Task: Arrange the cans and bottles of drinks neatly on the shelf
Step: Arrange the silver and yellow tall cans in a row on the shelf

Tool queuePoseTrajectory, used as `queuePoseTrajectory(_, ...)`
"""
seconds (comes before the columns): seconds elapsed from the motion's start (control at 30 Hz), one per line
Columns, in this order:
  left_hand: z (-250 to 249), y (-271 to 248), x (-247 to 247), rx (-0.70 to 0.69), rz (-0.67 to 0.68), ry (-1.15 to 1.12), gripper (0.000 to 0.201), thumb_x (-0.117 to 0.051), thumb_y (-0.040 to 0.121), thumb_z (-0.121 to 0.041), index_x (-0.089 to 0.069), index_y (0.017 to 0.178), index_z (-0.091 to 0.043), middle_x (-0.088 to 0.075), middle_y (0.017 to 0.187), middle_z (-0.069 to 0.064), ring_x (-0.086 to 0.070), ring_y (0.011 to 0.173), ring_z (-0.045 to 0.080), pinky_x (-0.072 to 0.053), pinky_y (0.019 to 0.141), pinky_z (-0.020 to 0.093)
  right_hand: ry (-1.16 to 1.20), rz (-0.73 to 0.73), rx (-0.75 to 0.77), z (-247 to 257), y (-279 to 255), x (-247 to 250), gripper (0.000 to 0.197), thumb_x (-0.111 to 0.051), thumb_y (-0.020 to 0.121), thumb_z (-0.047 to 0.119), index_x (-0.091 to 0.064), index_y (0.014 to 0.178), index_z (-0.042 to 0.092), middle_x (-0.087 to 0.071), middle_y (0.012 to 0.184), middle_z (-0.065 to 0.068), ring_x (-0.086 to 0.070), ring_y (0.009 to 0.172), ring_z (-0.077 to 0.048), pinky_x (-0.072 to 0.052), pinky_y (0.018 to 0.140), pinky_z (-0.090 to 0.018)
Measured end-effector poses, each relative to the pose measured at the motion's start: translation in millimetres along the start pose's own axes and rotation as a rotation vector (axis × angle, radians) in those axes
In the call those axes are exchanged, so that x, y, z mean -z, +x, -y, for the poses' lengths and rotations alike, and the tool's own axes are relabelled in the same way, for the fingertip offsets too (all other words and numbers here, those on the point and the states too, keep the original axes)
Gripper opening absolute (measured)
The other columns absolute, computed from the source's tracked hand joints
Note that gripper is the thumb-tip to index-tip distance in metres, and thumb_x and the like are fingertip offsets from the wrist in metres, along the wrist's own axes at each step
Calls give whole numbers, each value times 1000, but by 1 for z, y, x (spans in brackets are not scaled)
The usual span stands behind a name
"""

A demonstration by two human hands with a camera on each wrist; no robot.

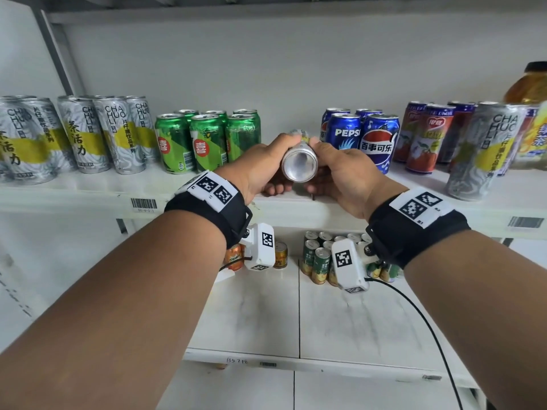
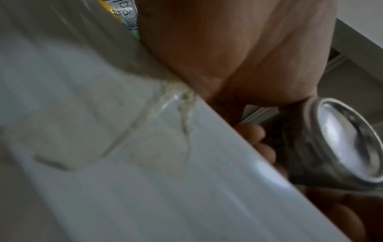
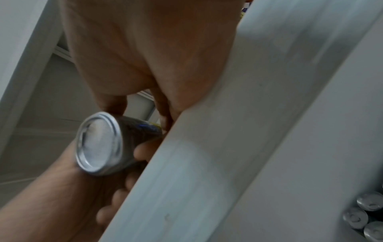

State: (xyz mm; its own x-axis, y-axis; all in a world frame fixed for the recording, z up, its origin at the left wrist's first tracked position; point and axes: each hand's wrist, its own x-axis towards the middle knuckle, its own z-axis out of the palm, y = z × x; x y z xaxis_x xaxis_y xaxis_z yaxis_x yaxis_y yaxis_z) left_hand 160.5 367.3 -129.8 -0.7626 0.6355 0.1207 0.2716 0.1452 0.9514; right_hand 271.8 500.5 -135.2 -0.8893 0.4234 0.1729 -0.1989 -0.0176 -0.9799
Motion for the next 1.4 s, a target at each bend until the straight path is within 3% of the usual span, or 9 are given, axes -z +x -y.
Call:
queuePoseTrajectory(0.13, 7, -5, 4, -86, 25, -127, 45, -68, 103, -43, -74, 113, 0, -77, 105, 25, -76, 94, 34, -65, 76, 36, -14, 88, 45, -5, -3, 1, 40, -67, 101, 23, -67, 124, -11, -70, 120, -33, -71, 102, -41, -58, 95, -50)
queuePoseTrajectory(0.2, 13, -8, 9, -161, 43, -171, 32, -69, 104, -26, -70, 122, 0, -74, 122, 26, -72, 119, 41, -59, 104, 50, -13, 137, 82, -6, -5, 2, 33, -66, 100, 9, -65, 130, -5, -73, 123, -25, -72, 110, -37, -57, 102, -45)
queuePoseTrajectory(0.27, 16, -12, 12, -215, 71, -170, 24, -71, 101, -13, -68, 124, -4, -74, 126, 23, -70, 123, 40, -53, 113, 53, -30, 149, 114, -6, -5, 4, 35, -64, 98, 0, -64, 133, -3, -73, 123, -21, -72, 111, -33, -57, 103, -42)
queuePoseTrajectory(0.4, 16, -15, 14, -287, 65, -93, 45, -86, 83, -7, -69, 125, -11, -77, 124, 11, -72, 121, 30, -54, 112, 51, -20, 106, 126, -5, -5, 5, 25, -69, 99, 12, -69, 123, 6, -75, 121, -16, -71, 113, -35, -58, 98, -46)
queuePoseTrajectory(0.6, 19, -14, 15, -362, -12, 87, 67, -98, 69, -21, -66, 127, -34, -76, 122, -17, -71, 113, 2, -62, 101, 42, -55, 162, 223, -6, -8, 9, 61, -84, 79, 32, -66, 130, 3, -74, 127, -12, -69, 122, -28, -55, 106, -41)
queuePoseTrajectory(0.77, 20, -15, 13, -491, 67, 97, 54, -89, 77, 2, -67, 125, -10, -77, 116, 5, -73, 111, 21, -63, 96, 39, -146, 201, 272, -8, -9, 12, 64, -89, 73, 29, -67, 129, 6, -72, 129, -12, -65, 127, -29, -51, 112, -45)
queuePoseTrajectory(0.9, 22, -18, 11, -521, 34, 110, 60, -85, 67, 0, -61, 120, -12, -70, 102, -3, -68, 92, 12, -60, 80, 34, -197, 182, 291, -11, -9, 11, 71, -98, 67, 34, -67, 128, 13, -72, 129, -7, -65, 127, -21, -53, 109, -38)
queuePoseTrajectory(1.03, 22, -18, 9, -541, 25, 182, 66, -87, 70, 5, -57, 128, -6, -68, 110, 6, -65, 98, 17, -60, 87, 44, -218, 205, 279, -12, -10, 10, 75, -98, 66, 35, -65, 131, 18, -72, 130, -4, -65, 126, -20, -55, 106, -38)
queuePoseTrajectory(1.4, 20, -14, 5, -478, -5, 210, 64, -93, 79, -9, -64, 135, -17, -74, 118, 0, -72, 109, 18, -58, 95, 27, -7, 98, 305, -10, -18, 5, 34, -65, 101, 18, -64, 128, -1, -73, 119, -16, -69, 109, -22, -53, 107, -40)
